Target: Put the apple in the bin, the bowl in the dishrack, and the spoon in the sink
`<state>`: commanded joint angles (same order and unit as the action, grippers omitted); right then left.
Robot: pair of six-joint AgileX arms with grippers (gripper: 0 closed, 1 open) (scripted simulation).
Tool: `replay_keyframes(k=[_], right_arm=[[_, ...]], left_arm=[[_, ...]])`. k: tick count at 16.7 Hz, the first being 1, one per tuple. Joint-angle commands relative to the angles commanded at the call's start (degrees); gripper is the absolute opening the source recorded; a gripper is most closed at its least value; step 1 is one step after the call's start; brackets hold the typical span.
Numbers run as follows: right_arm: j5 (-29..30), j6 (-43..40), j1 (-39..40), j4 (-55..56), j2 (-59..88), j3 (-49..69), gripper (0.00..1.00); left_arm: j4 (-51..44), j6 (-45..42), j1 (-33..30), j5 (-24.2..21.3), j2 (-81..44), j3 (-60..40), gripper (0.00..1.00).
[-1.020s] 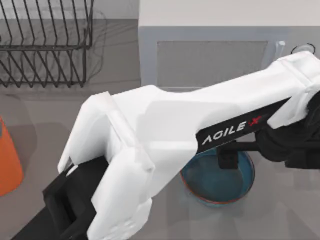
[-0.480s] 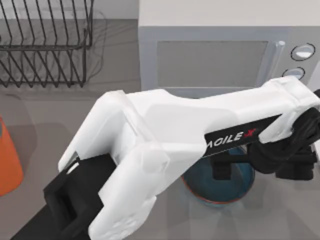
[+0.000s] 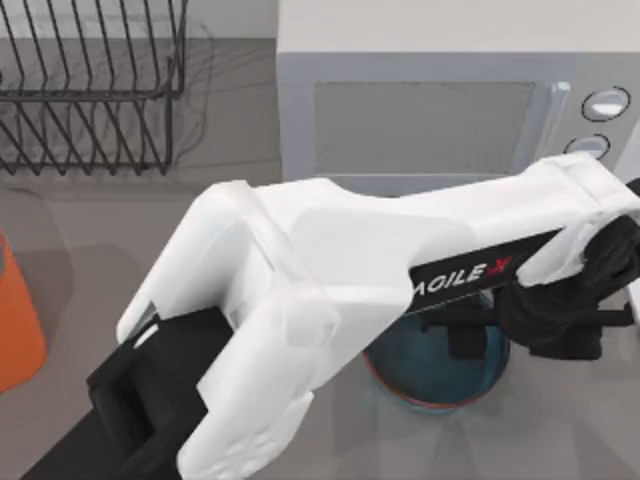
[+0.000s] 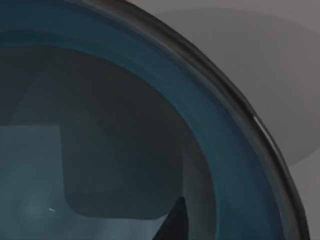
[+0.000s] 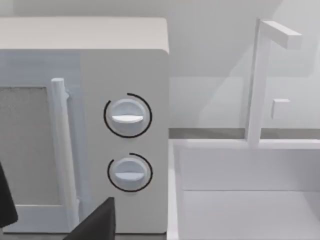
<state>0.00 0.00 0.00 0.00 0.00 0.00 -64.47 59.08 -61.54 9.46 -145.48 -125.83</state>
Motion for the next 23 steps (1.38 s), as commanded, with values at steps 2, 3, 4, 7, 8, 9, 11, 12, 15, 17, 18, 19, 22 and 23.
replay_keyframes(k=[2, 3, 4, 7, 8, 9, 11, 12, 15, 17, 18, 19, 22, 23], right_arm=[[0.0, 0.0, 0.0, 0.0, 0.0, 0.0, 1.00], [0.0, 0.0, 0.0, 0.0, 0.0, 0.0, 1.00], [0.0, 0.0, 0.0, 0.0, 0.0, 0.0, 1.00], [0.0, 0.0, 0.0, 0.0, 0.0, 0.0, 1.00], [0.0, 0.0, 0.0, 0.0, 0.0, 0.0, 1.00], [0.0, 0.0, 0.0, 0.0, 0.0, 0.0, 1.00], [0.0, 0.0, 0.0, 0.0, 0.0, 0.0, 1.00], [0.0, 0.0, 0.0, 0.0, 0.0, 0.0, 1.00], [0.0, 0.0, 0.0, 0.0, 0.0, 0.0, 1.00], [0.0, 0.0, 0.0, 0.0, 0.0, 0.0, 1.00], [0.0, 0.0, 0.0, 0.0, 0.0, 0.0, 1.00], [0.0, 0.0, 0.0, 0.0, 0.0, 0.0, 1.00], [0.0, 0.0, 0.0, 0.0, 0.0, 0.0, 1.00], [0.0, 0.0, 0.0, 0.0, 0.0, 0.0, 1.00]], left_arm=[[0.0, 0.0, 0.0, 0.0, 0.0, 0.0, 0.25], [0.0, 0.0, 0.0, 0.0, 0.0, 0.0, 0.17], [0.0, 0.0, 0.0, 0.0, 0.0, 0.0, 0.10], [0.0, 0.0, 0.0, 0.0, 0.0, 0.0, 0.00], [0.0, 0.0, 0.0, 0.0, 0.0, 0.0, 0.00], [0.0, 0.0, 0.0, 0.0, 0.0, 0.0, 0.00], [0.0, 0.0, 0.0, 0.0, 0.0, 0.0, 0.00], [0.0, 0.0, 0.0, 0.0, 0.0, 0.0, 0.00], [-0.2, -0.1, -0.2, 0.0, 0.2, 0.1, 0.00], [-2.0, 0.0, -0.4, 0.1, -0.4, -2.0, 0.00], [-3.7, 0.1, -0.4, 0.1, -1.0, -3.9, 0.00], [-5.7, 0.1, -0.5, 0.2, -1.7, -6.5, 0.00], [-13.6, 0.2, -0.6, 0.2, -4.2, -17.5, 0.00], [-16.5, 0.3, -0.6, 0.2, -5.1, -21.8, 0.00]])
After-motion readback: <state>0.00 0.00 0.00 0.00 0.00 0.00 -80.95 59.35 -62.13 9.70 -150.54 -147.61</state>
